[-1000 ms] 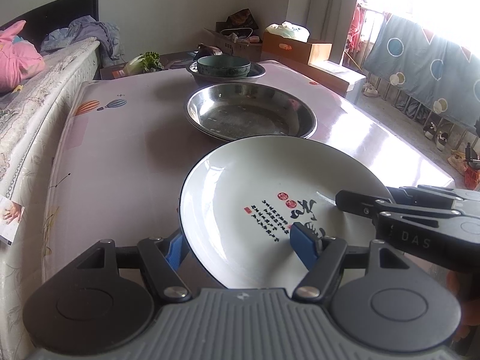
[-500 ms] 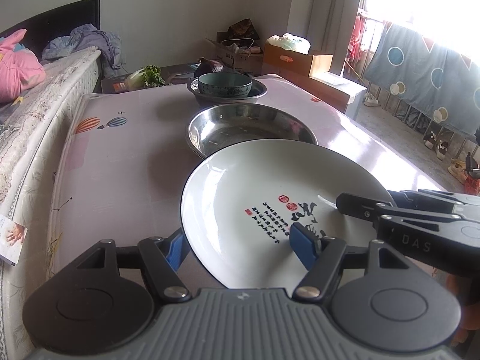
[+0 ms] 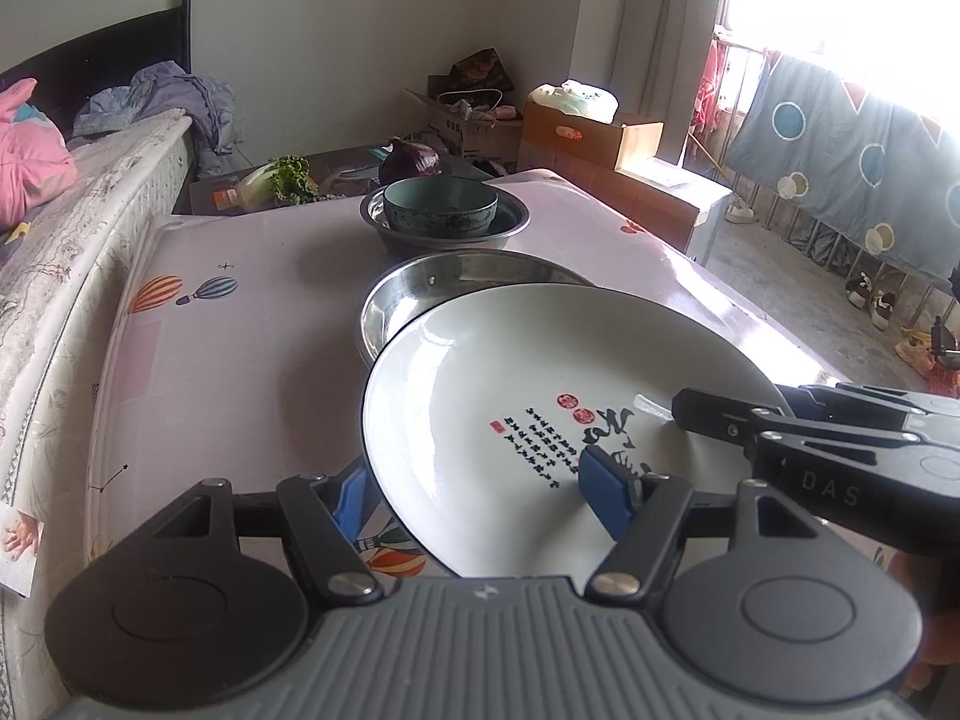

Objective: Organize plates and bowls
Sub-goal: 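Lower the white plate onto the steel basin and open both tools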

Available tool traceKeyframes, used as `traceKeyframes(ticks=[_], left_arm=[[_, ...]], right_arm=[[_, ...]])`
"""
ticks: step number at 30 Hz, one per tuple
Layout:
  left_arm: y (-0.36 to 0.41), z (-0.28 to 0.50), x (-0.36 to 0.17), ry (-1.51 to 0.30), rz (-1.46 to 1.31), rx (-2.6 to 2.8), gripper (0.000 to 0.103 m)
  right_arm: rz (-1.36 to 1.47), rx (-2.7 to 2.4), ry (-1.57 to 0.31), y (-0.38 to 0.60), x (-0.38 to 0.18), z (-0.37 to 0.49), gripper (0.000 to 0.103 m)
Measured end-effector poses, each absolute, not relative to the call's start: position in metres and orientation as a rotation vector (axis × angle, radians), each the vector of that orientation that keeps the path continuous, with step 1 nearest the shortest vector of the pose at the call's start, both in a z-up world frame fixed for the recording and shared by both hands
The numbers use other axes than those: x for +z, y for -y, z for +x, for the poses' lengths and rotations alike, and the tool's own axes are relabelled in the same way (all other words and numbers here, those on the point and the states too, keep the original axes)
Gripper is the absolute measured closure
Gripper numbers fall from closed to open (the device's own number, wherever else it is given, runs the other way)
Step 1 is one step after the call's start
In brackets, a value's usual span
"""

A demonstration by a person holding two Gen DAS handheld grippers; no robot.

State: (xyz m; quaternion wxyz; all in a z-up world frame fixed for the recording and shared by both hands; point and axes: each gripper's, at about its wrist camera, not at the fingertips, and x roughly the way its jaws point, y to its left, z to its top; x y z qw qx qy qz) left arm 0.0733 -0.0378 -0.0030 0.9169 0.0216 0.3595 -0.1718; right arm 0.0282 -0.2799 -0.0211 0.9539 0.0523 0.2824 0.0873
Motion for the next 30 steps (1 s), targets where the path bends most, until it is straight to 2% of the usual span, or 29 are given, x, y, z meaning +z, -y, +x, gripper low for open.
traceKeyframes(ticks=[30], left_arm=[[0.061,0.139,-0.018,-0.843,0.032,-0.371,0.033]], right_arm=[[0.158,0.138,-0.653,0.303,-0.032,0.101,0.070]])
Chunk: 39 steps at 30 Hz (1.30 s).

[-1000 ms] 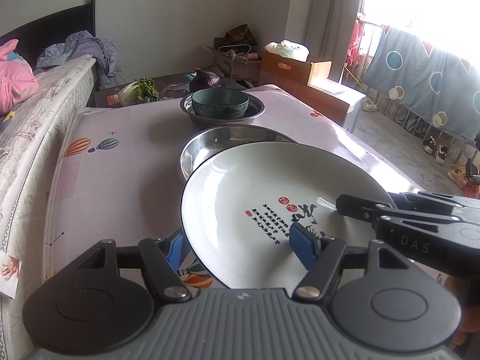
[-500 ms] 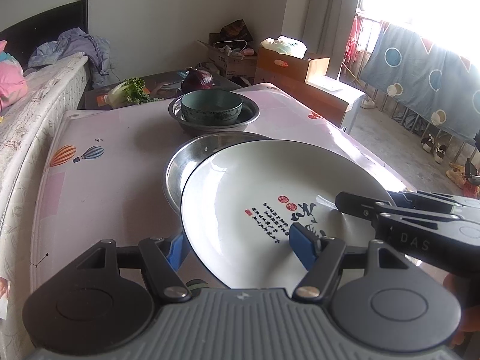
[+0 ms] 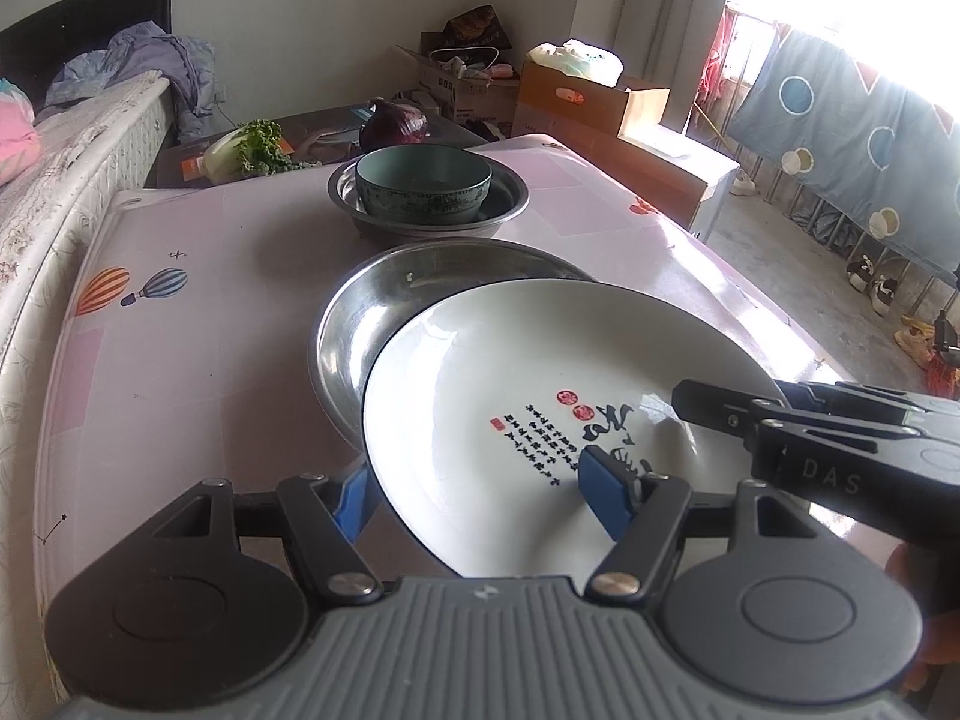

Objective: Organize plates and bowls
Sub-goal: 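Lower the white plate onto the steel basin and open both tools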

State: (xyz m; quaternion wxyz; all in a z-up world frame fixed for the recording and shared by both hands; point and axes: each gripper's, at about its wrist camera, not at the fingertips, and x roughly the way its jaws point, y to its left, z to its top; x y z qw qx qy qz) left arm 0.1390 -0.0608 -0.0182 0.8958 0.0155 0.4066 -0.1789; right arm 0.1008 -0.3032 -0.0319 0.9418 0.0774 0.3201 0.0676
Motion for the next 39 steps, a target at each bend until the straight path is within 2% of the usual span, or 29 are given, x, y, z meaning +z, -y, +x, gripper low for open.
traceKeyframes(ticks=[25,33,39], left_arm=[[0.046,0.177,-0.025,-0.904,-0.022,-0.333,0.034],[0.047,0.164,-0.014,-0.848,-0.005,-0.353,0.033],[0.055,0.156,-0.008,-0.832,0.044,-0.347,0.023]], right_arm=[[0.163,0.132,-0.660,0.310,-0.034,0.159,0.069],[0.176,0.116,-0.643,0.315,-0.029,0.153,0.060],[0.190,0.112,-0.632,0.318,-0.026,0.140,0.051]])
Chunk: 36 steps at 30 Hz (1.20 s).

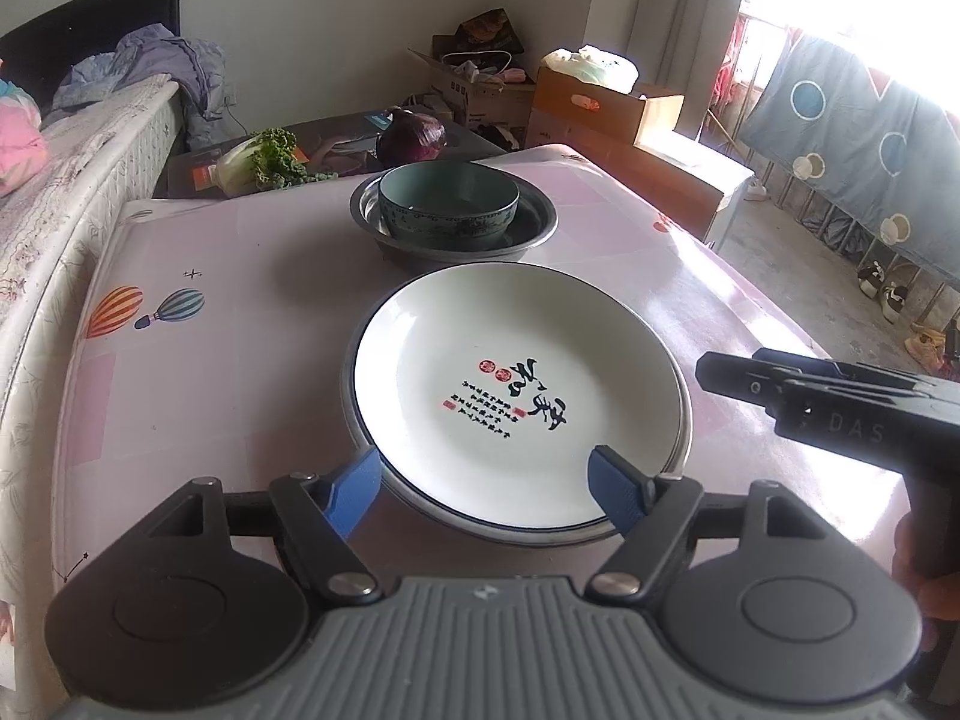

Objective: Organize plates and bowls
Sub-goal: 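Lower the white plate onto the steel basin and open both tools, then grasp the steel bowl holding the green bowl with the right tool while the left tool grasps its rim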

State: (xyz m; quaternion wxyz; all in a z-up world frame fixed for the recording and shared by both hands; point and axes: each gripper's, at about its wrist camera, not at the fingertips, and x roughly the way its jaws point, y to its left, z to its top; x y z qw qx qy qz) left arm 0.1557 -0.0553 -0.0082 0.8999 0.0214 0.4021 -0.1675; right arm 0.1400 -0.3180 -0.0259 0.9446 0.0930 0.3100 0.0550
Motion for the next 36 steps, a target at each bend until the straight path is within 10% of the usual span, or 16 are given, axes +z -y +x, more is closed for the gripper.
traceKeyframes(ticks=[12,36], left_arm=[[0.059,0.143,0.002,-0.808,0.090,-0.340,0.012],[0.033,0.173,0.022,-0.739,0.047,-0.338,0.012]], right_arm=[[0.185,0.136,-0.624,0.313,-0.019,0.124,0.025],[0.208,0.231,-0.641,0.315,0.011,0.164,0.023]])
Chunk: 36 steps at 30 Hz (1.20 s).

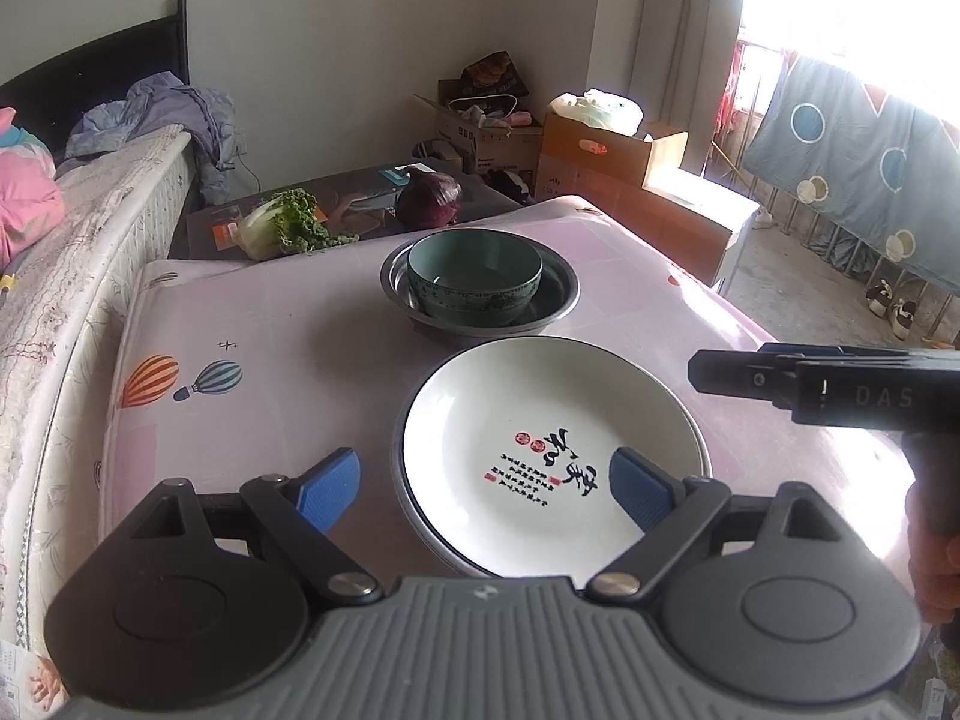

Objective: Organize plates and bowls
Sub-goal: 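Grasp the steel bowl holding the green bowl with the right tool while the left tool grasps its rim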

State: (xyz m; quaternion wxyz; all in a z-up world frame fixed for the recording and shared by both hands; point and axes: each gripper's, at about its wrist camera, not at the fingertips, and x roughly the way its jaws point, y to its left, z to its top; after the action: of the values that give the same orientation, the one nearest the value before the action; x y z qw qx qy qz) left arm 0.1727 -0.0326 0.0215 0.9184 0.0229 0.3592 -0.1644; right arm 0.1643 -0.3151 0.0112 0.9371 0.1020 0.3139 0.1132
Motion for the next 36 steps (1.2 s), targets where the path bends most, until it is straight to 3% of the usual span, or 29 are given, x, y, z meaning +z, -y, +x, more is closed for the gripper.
traceKeyframes(ticks=[6,13,20,24,30,36], left_arm=[[0.012,0.224,0.031,-0.713,-0.041,-0.323,0.013],[0.009,0.309,0.013,-0.816,-0.151,-0.334,0.029],[0.005,0.369,-0.025,-0.941,-0.244,-0.288,0.051],[0.003,0.386,-0.040,-0.977,-0.300,-0.311,0.054],[0.000,0.406,-0.055,-1.011,-0.358,-0.307,0.066],[0.001,0.416,-0.062,-1.012,-0.374,-0.315,0.071]], right_arm=[[0.226,0.249,-0.639,0.329,0.031,0.213,0.023],[0.286,0.247,-0.701,0.349,0.020,0.290,0.026],[0.323,0.253,-0.791,0.357,-0.013,0.358,0.050],[0.337,0.264,-0.825,0.359,-0.027,0.380,0.059],[0.370,0.278,-0.864,0.358,-0.046,0.406,0.075],[0.395,0.294,-0.896,0.353,-0.061,0.425,0.083]])
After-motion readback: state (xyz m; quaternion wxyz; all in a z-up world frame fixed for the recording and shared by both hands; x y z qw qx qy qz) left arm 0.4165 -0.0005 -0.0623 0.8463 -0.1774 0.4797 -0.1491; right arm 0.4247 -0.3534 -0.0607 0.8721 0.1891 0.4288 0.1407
